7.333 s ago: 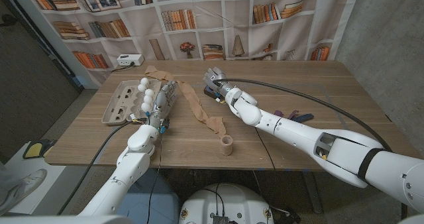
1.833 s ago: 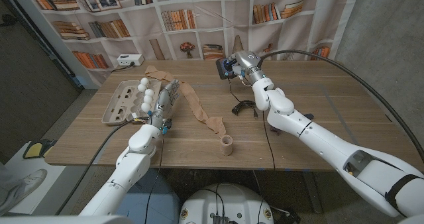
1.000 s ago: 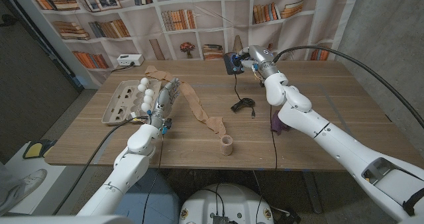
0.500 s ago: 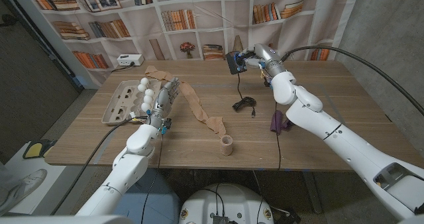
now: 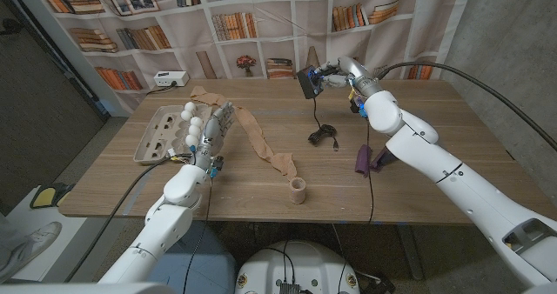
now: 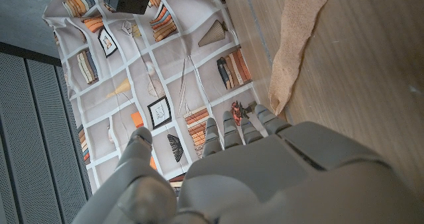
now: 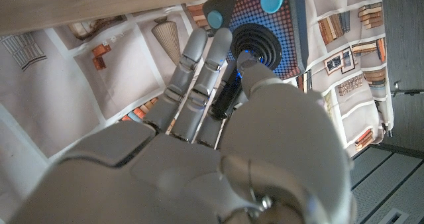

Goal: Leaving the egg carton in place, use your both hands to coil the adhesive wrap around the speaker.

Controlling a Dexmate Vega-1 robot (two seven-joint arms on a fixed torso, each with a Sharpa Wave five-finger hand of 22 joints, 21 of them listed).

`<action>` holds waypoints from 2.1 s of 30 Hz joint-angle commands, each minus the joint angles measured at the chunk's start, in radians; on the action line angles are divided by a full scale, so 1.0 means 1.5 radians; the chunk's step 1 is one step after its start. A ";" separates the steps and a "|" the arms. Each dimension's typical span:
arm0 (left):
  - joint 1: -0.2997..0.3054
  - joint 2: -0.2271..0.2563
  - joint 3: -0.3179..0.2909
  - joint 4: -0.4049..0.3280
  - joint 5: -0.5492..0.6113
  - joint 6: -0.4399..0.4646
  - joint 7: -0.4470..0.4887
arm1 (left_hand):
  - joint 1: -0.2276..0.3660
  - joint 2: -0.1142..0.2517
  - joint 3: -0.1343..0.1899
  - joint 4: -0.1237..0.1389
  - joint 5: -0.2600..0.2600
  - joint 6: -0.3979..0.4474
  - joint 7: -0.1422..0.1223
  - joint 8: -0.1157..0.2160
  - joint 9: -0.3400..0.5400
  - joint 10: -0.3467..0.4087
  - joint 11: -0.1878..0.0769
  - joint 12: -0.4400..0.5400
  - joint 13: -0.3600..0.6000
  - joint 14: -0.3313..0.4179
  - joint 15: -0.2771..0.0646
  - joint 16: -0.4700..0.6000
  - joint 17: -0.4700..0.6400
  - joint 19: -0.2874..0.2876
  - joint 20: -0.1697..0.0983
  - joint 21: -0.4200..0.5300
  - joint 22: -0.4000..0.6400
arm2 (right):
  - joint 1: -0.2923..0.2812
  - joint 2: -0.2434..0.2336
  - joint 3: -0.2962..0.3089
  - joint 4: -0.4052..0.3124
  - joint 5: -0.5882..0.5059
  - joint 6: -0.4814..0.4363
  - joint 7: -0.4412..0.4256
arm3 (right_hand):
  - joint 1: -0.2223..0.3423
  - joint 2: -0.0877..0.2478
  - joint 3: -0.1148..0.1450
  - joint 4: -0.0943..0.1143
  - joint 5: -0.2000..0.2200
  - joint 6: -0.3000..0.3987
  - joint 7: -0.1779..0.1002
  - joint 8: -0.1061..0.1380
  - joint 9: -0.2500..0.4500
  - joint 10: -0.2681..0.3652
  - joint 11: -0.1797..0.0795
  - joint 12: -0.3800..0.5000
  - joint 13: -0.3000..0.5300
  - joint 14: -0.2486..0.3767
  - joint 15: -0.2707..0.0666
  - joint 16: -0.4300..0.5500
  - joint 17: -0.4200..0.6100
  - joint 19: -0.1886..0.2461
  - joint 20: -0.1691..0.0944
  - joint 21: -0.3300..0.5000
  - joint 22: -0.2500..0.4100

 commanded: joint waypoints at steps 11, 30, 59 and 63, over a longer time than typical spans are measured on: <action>0.020 0.021 -0.003 -0.037 -0.010 -0.017 -0.005 | 0.001 0.004 -0.003 0.000 0.002 0.004 0.002 0.001 0.001 0.008 -0.001 0.002 0.003 0.001 0.003 0.003 0.002 0.002 -0.001 0.000 0.003 | -0.030 -0.028 0.047 -0.028 0.136 0.009 0.024 | 0.026 0.020 0.024 0.013 0.007 0.003 0.005 0.002 0.001 0.039 0.028 0.021 0.035 0.010 -0.047 -0.004 0.005 0.007 -0.050 0.018 0.000; 0.051 0.044 -0.002 -0.073 -0.013 -0.028 -0.003 | 0.001 0.004 -0.003 0.000 0.002 0.005 0.003 0.002 0.001 0.009 0.000 0.002 0.003 0.001 0.005 0.003 0.002 0.000 0.000 -0.001 0.003 | -0.049 -0.046 0.082 -0.031 0.191 0.018 0.031 | 0.027 0.020 0.026 0.013 0.008 0.001 0.007 0.000 0.001 0.039 0.029 0.020 0.041 0.013 -0.046 -0.008 0.007 0.002 -0.050 0.030 -0.002; 0.092 0.067 -0.004 -0.112 0.100 -0.103 0.107 | 0.010 0.006 -0.001 -0.004 0.001 0.022 0.018 0.004 0.000 0.050 -0.021 0.015 0.003 0.011 -0.018 0.005 0.000 0.011 -0.011 0.001 0.001 | -0.054 -0.040 0.093 -0.007 0.225 0.039 0.033 | 0.029 0.019 0.028 0.013 0.009 0.001 0.009 -0.002 0.000 0.042 0.027 0.016 0.043 0.017 -0.046 -0.015 0.010 -0.004 -0.051 0.048 -0.004; 0.084 0.062 0.003 -0.106 0.125 -0.116 0.127 | 0.013 0.006 0.000 -0.006 0.001 0.038 0.021 0.009 0.000 0.070 -0.022 0.021 0.003 0.025 -0.023 0.008 0.000 0.023 -0.025 0.004 0.001 | -0.056 -0.040 0.097 -0.007 0.226 0.037 0.028 | 0.028 0.018 0.028 0.013 0.010 0.000 0.009 -0.003 0.000 0.041 0.027 0.015 0.045 0.017 -0.046 -0.017 0.011 -0.005 -0.052 0.051 -0.005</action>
